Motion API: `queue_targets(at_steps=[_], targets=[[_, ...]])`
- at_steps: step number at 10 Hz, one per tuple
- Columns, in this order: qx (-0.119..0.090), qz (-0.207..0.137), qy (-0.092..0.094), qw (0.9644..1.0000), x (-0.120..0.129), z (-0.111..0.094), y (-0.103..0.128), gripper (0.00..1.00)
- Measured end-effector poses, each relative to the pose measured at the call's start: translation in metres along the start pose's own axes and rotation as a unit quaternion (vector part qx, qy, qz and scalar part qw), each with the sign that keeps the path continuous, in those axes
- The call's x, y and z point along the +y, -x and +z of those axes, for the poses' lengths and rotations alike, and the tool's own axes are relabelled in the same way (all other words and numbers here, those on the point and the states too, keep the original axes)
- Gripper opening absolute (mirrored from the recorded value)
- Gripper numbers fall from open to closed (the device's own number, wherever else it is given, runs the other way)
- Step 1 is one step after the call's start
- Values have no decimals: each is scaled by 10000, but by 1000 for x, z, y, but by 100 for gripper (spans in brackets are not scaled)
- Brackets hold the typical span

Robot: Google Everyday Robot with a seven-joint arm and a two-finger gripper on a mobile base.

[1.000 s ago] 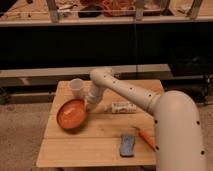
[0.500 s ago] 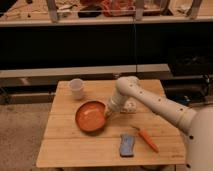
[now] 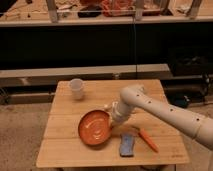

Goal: Drag the ceramic bowl in a circle

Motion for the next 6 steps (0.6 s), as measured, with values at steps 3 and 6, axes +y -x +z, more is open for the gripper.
queue_targets(at_steps=[3, 6], targets=[[-77, -735, 215, 9970, -57, 19, 23, 2], [-200, -1666, 370, 9851, -132, 43, 33, 2]])
